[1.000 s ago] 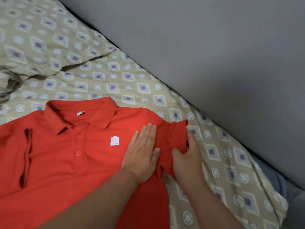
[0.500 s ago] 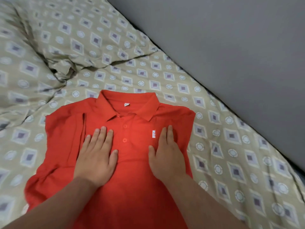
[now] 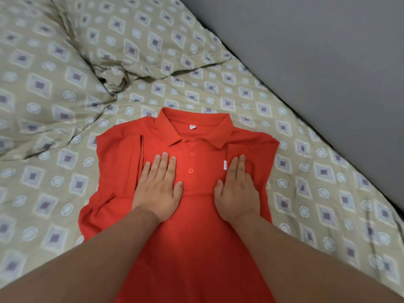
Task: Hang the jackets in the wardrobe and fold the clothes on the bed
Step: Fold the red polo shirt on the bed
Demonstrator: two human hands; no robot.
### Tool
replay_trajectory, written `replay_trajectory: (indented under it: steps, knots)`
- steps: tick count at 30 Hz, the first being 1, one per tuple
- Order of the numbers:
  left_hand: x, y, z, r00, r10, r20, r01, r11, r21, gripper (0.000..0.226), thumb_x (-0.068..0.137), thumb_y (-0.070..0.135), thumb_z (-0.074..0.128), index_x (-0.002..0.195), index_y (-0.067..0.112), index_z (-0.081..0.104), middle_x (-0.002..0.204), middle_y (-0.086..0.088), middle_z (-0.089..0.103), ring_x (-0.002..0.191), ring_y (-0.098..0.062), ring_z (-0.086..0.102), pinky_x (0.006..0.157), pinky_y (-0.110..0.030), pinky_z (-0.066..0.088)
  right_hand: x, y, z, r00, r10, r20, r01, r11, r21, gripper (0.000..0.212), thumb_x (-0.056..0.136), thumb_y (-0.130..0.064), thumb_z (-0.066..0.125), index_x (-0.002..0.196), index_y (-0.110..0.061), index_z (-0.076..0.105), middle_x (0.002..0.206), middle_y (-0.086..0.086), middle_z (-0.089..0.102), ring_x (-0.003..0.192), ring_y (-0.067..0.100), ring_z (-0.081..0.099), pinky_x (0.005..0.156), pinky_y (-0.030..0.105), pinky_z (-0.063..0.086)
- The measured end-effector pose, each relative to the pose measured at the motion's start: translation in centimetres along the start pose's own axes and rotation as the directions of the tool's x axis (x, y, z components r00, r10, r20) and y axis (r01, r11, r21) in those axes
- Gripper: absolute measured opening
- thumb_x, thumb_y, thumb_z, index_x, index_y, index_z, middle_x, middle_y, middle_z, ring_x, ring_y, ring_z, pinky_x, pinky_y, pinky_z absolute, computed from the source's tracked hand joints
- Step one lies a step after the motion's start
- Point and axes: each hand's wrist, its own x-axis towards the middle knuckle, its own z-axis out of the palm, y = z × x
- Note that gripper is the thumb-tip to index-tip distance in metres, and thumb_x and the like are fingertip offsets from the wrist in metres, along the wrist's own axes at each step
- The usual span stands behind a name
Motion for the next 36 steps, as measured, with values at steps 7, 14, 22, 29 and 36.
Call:
replay_trajectory:
  steps: [7, 14, 22, 29, 36]
  knots:
    - [-13.8, -0.5, 0.8, 0.997, 0.009, 0.074, -0.002, 0.996, -0.087, 0.072, 0.093, 0.044, 0.024, 0.153, 0.004, 0.031, 0.16, -0.017, 0.026, 0.15, -0.03, 0.023, 0.123, -0.044, 0.011, -14.6, 2.8, 2.1, 0.985, -0.164, 0.058, 0.166, 0.986, -0.023, 0.068, 0.092, -0.038, 0.031, 0.153, -0.009, 0.034, 0.16, 0.02, 0.027, 0.148, 0.034, 0.027, 0.124, 0.045, 0.014]
    - [-28.1, -1.9, 1.7, 0.979, -0.127, 0.158, 0.148, 0.98, -0.13, 0.069, 0.092, 0.039, 0.031, 0.148, 0.0, 0.04, 0.154, -0.022, 0.037, 0.143, -0.038, 0.034, 0.118, -0.051, 0.023, -26.3, 5.4, 2.4, 0.989, -0.041, 0.143, 0.037, 0.999, 0.033, 0.062, 0.093, -0.032, 0.039, 0.15, -0.008, 0.04, 0.159, 0.017, 0.032, 0.147, 0.032, 0.031, 0.122, 0.044, 0.015]
    - [-34.7, -7.1, 0.6, 0.651, -0.705, 0.281, 0.73, 0.48, -0.487, 0.027, 0.091, 0.03, 0.067, 0.079, 0.012, 0.05, 0.077, -0.007, 0.058, 0.08, -0.037, 0.06, 0.072, -0.044, 0.045, -33.7, 7.6, 1.1, 0.749, 0.579, 0.322, -0.662, 0.633, 0.402, 0.035, 0.088, -0.031, 0.07, 0.106, -0.004, 0.06, 0.098, 0.014, 0.063, 0.096, 0.036, 0.061, 0.085, 0.043, 0.05]
    - [-37.7, -10.5, -0.4, 0.629, -0.657, 0.416, 0.75, 0.371, -0.547, 0.017, 0.102, 0.018, 0.049, 0.096, 0.005, 0.059, 0.08, -0.011, 0.061, 0.078, -0.032, 0.057, 0.074, -0.041, 0.042, -35.6, 11.3, -1.5, 0.683, 0.604, 0.411, -0.727, 0.509, 0.461, 0.024, 0.093, -0.018, 0.067, 0.076, -0.004, 0.058, 0.07, 0.011, 0.06, 0.07, 0.03, 0.059, 0.062, 0.037, 0.041]
    - [-40.2, -9.3, -3.0, 0.54, -0.576, 0.614, 0.814, 0.171, -0.555, 0.02, 0.1, 0.022, 0.057, 0.098, 0.004, 0.065, 0.077, -0.015, 0.065, 0.062, -0.028, 0.06, 0.057, -0.031, 0.048, -36.6, 12.0, -5.5, 0.681, 0.552, 0.481, -0.73, 0.563, 0.388, 0.02, 0.09, -0.015, 0.07, 0.073, -0.011, 0.06, 0.072, 0.011, 0.063, 0.071, 0.029, 0.063, 0.07, 0.043, 0.051]
